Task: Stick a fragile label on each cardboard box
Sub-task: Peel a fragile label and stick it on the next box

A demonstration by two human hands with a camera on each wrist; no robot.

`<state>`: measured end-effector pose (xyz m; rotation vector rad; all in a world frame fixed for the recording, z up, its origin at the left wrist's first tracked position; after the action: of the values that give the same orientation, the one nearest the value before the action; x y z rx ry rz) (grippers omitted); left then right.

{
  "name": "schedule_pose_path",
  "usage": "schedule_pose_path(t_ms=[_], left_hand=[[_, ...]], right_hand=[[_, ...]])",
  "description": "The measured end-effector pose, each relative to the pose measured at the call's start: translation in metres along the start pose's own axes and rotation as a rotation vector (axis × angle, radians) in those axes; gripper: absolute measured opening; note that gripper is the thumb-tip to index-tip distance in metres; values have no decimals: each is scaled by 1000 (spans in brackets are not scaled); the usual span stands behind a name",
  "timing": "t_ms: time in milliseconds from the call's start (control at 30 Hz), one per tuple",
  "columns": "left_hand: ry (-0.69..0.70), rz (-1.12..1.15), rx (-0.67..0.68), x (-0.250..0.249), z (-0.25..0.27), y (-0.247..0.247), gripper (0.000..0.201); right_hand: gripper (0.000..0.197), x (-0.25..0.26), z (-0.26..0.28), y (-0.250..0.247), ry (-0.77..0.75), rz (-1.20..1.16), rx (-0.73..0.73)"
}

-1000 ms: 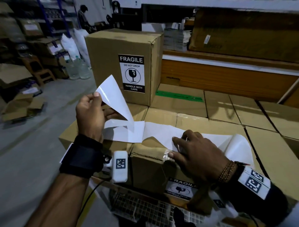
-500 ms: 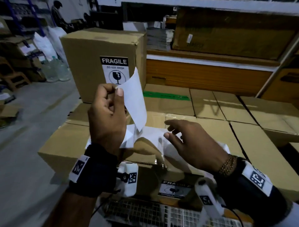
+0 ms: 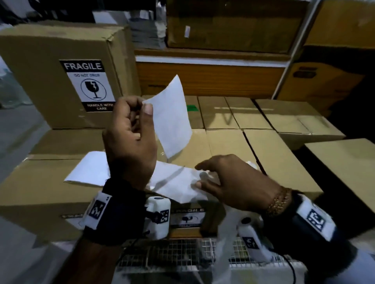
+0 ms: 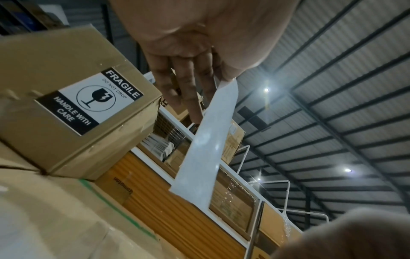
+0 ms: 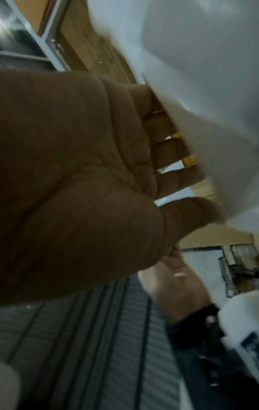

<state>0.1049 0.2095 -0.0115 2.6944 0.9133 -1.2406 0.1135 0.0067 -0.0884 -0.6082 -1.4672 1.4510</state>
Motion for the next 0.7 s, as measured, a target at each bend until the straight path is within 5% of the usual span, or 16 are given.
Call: schedule_pose_path(t_ms=[200, 367, 700], left_hand=[[19, -39, -83, -26, 16, -9, 32], [-5, -56, -131, -31, 29, -16, 27], [5, -76, -197, -21, 10, -46, 28]], right_hand=[[51, -13, -2, 27, -16, 344, 118], [50, -26, -19, 32, 7, 405, 108], [87, -64, -73, 22, 226, 496, 245]])
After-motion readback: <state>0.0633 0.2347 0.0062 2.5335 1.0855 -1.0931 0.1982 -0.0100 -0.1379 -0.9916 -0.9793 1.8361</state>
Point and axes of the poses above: each hand's wrist, its own z-axis away from the middle knuckle, its own y-axis out of the palm, x = y × z, the point moved 9 cm from there along -z, towards the middle knuckle, and after that the axes turned 7 degrees about x, right-handed, at the moved point
